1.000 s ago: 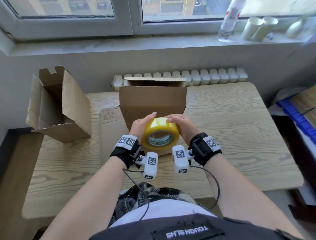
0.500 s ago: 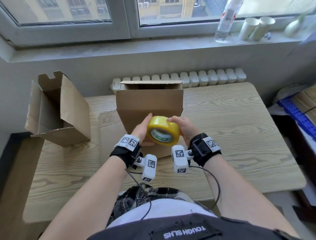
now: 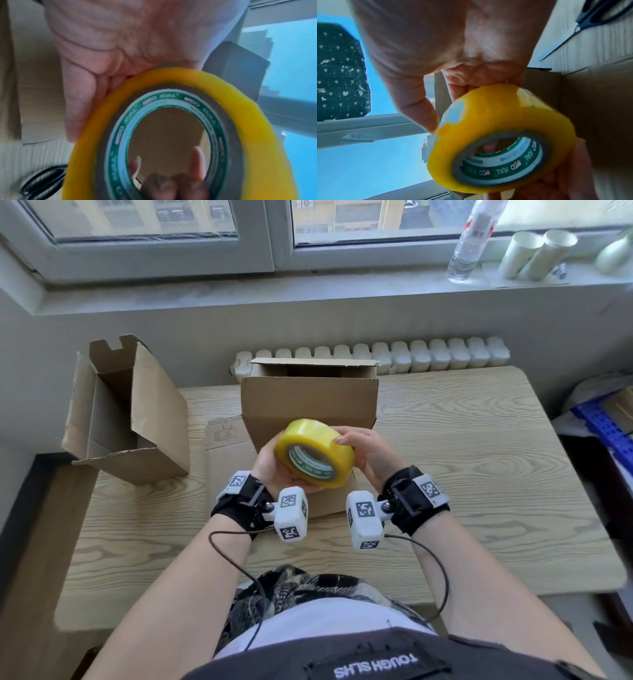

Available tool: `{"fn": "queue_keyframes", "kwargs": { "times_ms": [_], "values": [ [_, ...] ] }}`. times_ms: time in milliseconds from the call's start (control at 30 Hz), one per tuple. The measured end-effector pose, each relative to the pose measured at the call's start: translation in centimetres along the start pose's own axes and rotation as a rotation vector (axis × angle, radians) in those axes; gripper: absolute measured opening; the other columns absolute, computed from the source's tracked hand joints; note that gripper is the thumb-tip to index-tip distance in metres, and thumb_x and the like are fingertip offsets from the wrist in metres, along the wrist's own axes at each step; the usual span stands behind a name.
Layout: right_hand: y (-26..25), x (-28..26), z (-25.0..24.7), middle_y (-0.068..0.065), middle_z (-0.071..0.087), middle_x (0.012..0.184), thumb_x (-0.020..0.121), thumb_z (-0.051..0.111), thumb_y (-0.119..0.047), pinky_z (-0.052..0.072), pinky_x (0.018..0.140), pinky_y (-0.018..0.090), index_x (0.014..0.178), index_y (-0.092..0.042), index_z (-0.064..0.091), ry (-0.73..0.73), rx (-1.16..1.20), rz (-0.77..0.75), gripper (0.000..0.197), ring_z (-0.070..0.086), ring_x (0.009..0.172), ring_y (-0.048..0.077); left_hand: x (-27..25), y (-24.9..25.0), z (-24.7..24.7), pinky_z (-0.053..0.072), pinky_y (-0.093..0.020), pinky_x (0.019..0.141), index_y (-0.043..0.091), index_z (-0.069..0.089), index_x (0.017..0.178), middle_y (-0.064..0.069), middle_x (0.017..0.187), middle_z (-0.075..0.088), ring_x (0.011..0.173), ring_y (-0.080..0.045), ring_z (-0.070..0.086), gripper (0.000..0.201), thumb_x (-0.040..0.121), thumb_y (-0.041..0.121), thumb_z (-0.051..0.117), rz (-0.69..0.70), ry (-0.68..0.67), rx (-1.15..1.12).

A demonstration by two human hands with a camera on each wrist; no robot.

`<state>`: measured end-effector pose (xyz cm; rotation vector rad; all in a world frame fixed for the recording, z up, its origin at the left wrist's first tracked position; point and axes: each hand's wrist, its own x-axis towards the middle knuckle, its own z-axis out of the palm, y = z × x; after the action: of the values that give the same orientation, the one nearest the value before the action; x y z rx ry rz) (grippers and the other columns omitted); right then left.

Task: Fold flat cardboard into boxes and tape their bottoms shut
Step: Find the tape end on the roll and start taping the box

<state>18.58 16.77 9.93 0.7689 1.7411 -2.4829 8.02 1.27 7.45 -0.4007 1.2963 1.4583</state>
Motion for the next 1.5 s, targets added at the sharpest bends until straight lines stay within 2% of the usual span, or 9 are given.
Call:
{"fn": "queue_keyframes", "kwargs": {
  "times_ms": [67,167,300,467,867,933,1067,1233,1500],
  "values": [
    [0.1,0.1,0.0,0.022,0.070,0.099,0.072,0.062,-0.022,0.055,0.070,0.031,0.114,-0.002,0.070,0.012,-0.076,-0.005,0.047,0.066,0.086,0.026,-0.1,-0.2,-0.1,0.050,-0.055,0.095,0.000,0.058,0.125,-0.028,0.122,0.063,0.115,-0.044,0.059,0.068,0.090,0.058,0.053,-0.004,-0.002,0.019],
    [0.3,0.3,0.2,0.017,0.070,0.090,0.070,0.064,-0.025,0.054,0.072,0.034,0.105,-0.002,0.074,0.085,-0.134,-0.020,0.043,0.065,0.081,0.026,0.1,-0.1,0.2,0.057,-0.043,0.078,-0.002,0.056,0.130,-0.027,0.120,0.064,0.102,-0.037,0.065,0.056,0.098,0.043,0.050,0.035,0.117,0.193],
    [0.1,0.6,0.9,0.009,0.071,0.084,0.077,0.068,-0.022,0.053,0.075,0.036,0.087,-0.015,0.077,0.131,-0.227,-0.044,0.015,0.066,0.082,0.024,-0.3,0.4,1.4,0.058,-0.040,0.082,0.014,0.063,0.117,-0.017,0.108,0.070,0.097,-0.032,0.069,0.071,0.085,0.075,0.046,0.069,0.203,0.399],
    [-0.8,0.5,1.3,0.015,0.073,0.095,0.086,0.068,-0.009,0.056,0.083,0.040,0.102,-0.006,0.075,0.087,-0.328,-0.073,0.018,0.069,0.087,0.024,-1.3,0.8,1.8,0.055,-0.044,0.094,0.023,0.065,0.116,-0.009,0.104,0.074,0.098,-0.027,0.071,0.088,0.058,0.090,0.059,0.149,0.154,0.466],
    [-0.6,-0.6,0.2,0.018,0.069,0.101,0.070,0.062,-0.006,0.056,0.068,0.030,0.111,-0.003,0.071,-0.074,0.055,-0.051,0.043,0.066,0.086,0.026,-1.6,0.2,0.7,0.053,-0.054,0.094,0.010,0.063,0.116,-0.024,0.107,0.071,0.099,-0.042,0.069,0.082,0.082,0.081,0.042,0.072,0.043,0.217],
    [-0.7,-0.6,0.3,0.016,0.070,0.097,0.069,0.062,-0.006,0.056,0.066,0.029,0.107,-0.003,0.072,-0.039,0.023,-0.062,0.040,0.065,0.083,0.024,-1.8,0.8,0.9,0.053,-0.051,0.093,0.011,0.061,0.119,-0.021,0.112,0.069,0.104,-0.039,0.067,0.071,0.091,0.072,0.040,0.115,0.113,0.297],
    [-0.8,-0.5,0.8,0.013,0.072,0.090,0.079,0.070,-0.004,0.055,0.068,0.029,0.102,-0.004,0.075,0.033,-0.158,-0.067,0.023,0.067,0.079,0.020,-1.9,2.3,1.5,0.048,-0.040,0.097,0.015,0.068,0.106,-0.013,0.111,0.068,0.106,-0.029,0.062,0.034,0.104,0.038,0.042,0.443,0.217,0.661],
    [-1.0,-0.2,1.5,0.011,0.073,0.085,0.082,0.067,0.002,0.057,0.072,0.031,0.093,-0.010,0.076,0.076,-0.147,-0.088,0.019,0.069,0.077,0.020,-2.8,1.7,2.9,0.050,-0.044,0.095,0.019,0.066,0.111,-0.005,0.106,0.069,0.101,-0.022,0.065,0.082,0.066,0.084,0.046,0.487,0.153,0.881],
    [-0.6,-0.5,0.8,0.020,0.071,0.103,0.073,0.063,-0.006,0.055,0.085,0.040,0.111,-0.007,0.073,-0.040,-0.004,-0.044,0.039,0.067,0.091,0.029,-2.5,2.1,2.2,0.057,-0.045,0.085,0.016,0.063,0.108,-0.012,0.109,0.070,0.097,-0.026,0.068,0.054,0.086,0.065,0.058,0.305,0.184,0.511]
  ]
}}
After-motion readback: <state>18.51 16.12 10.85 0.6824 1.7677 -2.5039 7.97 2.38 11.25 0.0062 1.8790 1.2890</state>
